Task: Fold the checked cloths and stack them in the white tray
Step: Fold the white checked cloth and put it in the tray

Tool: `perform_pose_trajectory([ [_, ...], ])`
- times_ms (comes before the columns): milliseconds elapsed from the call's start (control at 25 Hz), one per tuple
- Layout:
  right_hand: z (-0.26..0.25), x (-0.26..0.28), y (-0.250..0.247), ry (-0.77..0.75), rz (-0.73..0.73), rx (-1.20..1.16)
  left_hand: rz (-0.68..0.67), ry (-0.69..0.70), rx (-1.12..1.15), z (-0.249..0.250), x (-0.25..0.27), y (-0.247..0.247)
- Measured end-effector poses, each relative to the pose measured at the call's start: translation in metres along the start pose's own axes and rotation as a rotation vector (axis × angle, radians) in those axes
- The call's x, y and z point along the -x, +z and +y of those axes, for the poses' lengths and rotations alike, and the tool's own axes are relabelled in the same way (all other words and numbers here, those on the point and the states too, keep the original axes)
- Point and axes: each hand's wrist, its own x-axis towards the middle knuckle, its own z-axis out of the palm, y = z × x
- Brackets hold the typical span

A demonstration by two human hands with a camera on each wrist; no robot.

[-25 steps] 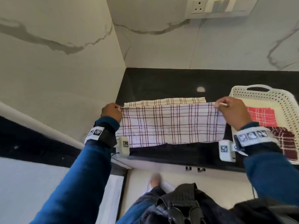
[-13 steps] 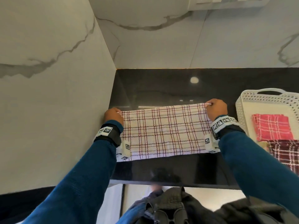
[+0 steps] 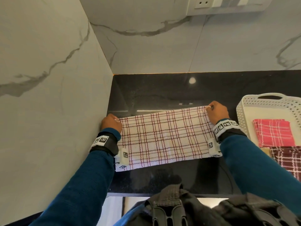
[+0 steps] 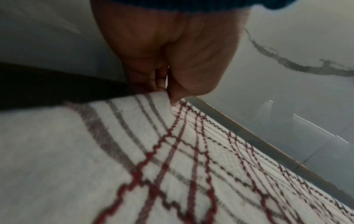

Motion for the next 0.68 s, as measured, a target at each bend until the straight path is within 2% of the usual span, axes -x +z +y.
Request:
perform_pose_trajectory([
  [160, -0.007, 0.001, -0.002, 0.075, -0.010, 0.032, 0.001, -0.026, 0.024, 0.003, 0.005, -0.004],
  [240, -0.017, 0.004, -0.009, 0.098, -0.021, 0.090, 0.028, 0.022, -0.037, 0.010, 0.009, -0.007],
  [320, -0.030, 0.013, -0.015, 0.015, 0.052, 0.201, 0.050, 0.194, -0.180, 0.028, 0.026, -0.006],
  [360, -0.040, 0.022, -0.013, -0.053, 0.093, 0.208, 0.024, 0.303, -0.212, 0.040, 0.039, 0.000],
  [400, -0.051, 0.035, -0.008, -0.125, 0.072, 0.156, -0.040, 0.413, -0.222, 0.054, 0.054, 0.008],
  [480, -0.074, 0.067, 0.018, -0.317, -0.148, 0.071, -0.210, 0.628, -0.293, 0.080, 0.078, 0.035],
  [560, -0.087, 0.090, 0.055, -0.481, -0.441, 0.262, -0.399, 0.733, -0.485, 0.092, 0.085, 0.063],
  [600, -0.087, 0.094, 0.071, -0.512, -0.524, 0.402, -0.461, 0.740, -0.580, 0.090, 0.083, 0.074],
  [680, -0.074, 0.089, 0.083, -0.484, -0.546, 0.557, -0.498, 0.740, -0.630, 0.072, 0.075, 0.081],
])
